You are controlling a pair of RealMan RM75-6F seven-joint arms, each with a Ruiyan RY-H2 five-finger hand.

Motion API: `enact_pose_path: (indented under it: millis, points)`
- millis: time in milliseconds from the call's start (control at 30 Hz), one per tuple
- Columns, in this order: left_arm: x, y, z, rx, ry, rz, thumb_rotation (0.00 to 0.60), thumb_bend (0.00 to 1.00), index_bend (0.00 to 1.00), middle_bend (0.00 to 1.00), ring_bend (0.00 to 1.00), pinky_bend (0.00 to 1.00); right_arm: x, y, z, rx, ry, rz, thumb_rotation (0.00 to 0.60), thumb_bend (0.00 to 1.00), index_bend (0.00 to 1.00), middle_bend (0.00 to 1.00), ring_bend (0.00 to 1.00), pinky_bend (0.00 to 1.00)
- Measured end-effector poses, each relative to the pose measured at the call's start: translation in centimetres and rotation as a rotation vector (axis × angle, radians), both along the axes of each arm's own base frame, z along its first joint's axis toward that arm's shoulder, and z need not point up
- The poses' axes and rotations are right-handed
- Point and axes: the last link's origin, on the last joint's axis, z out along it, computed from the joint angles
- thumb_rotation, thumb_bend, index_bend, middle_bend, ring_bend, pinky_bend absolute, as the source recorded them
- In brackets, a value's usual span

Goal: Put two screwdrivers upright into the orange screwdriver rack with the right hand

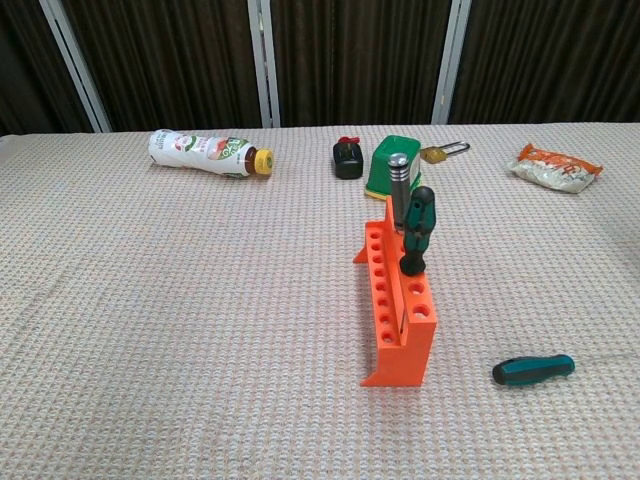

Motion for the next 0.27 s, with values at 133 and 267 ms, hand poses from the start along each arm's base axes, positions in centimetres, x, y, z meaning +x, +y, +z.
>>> enact_pose_path:
  millis: [133,267]
  points:
    - [0.1,0.0,0.0,-0.003,-0.012,0.002,0.600,0.09,0.05,0.00,0.00,0.00,-0.8,1.6,0.0,0.006,0.074,-0.042,0.600,0.32,0.00,0.00,0.00,0.00]
    - [0.2,-0.4,-0.2,-0.005,-0.031,0.002,0.600,0.09,0.05,0.00,0.00,0.00,-0.9,3.2,0.0,-0.008,0.032,-0.091,0.600,0.32,0.00,0.00,0.00,0.00]
